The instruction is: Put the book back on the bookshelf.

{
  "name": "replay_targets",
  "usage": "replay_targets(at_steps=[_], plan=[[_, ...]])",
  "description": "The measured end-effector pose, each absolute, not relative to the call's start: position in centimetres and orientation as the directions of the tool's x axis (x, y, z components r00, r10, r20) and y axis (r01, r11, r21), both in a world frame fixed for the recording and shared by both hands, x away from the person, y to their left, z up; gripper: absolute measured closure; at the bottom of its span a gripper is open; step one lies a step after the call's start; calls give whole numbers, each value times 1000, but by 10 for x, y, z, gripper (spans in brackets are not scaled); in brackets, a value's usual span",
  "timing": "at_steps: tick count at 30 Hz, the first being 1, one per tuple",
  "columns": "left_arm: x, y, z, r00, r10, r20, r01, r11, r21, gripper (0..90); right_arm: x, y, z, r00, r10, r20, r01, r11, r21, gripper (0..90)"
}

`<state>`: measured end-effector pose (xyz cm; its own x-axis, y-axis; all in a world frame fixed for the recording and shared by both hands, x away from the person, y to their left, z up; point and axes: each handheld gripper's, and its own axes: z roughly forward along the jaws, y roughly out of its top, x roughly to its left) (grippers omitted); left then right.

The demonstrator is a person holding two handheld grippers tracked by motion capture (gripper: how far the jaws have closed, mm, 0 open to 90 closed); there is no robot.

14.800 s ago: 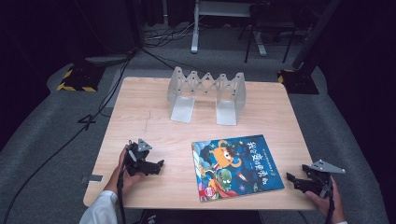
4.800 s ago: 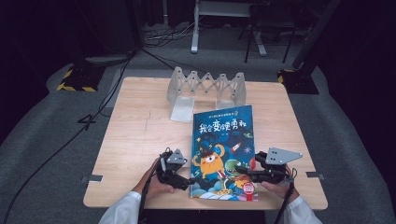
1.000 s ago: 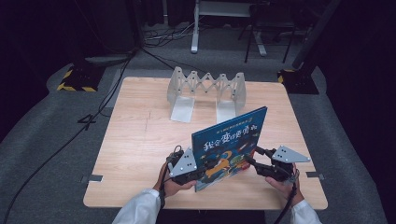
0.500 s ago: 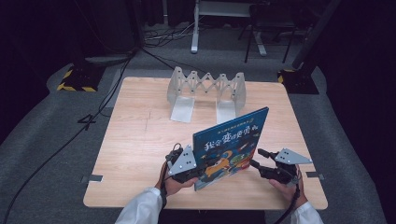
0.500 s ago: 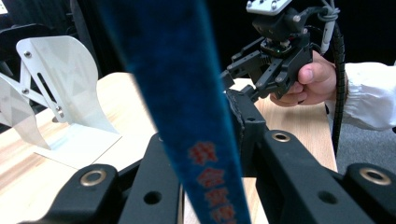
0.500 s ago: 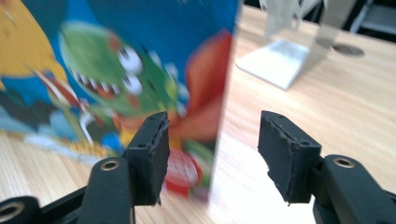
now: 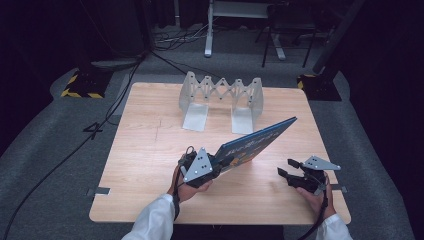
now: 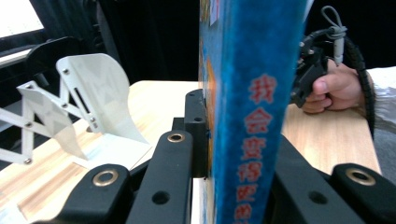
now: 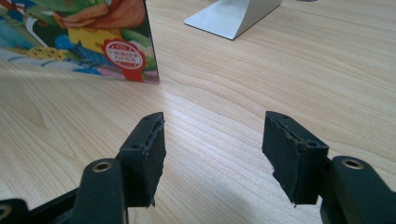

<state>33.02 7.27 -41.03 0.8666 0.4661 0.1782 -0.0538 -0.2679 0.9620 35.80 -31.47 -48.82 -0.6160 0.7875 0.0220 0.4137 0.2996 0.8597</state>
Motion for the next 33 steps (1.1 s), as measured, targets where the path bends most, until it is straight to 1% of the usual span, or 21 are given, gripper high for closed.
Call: replay_targets(at_steps=[7, 18, 26, 33], plan=[[337, 84, -405, 847, 509, 155, -30, -246, 969, 828, 360, -312, -492, -624, 781, 16, 428, 324, 844, 384], [350, 113, -398, 780, 612, 132, -4, -207, 978, 829, 361, -304, -497, -647, 763, -9, 448, 389, 805, 371], [352, 126, -392, 746, 647, 161, -3, -238, 971, 829, 362, -303, -498, -649, 761, -14, 449, 397, 800, 371], [354, 143, -386, 699, 698, 153, -9, -205, 979, 828, 362, -302, -498, -650, 759, -14, 450, 400, 799, 371]])
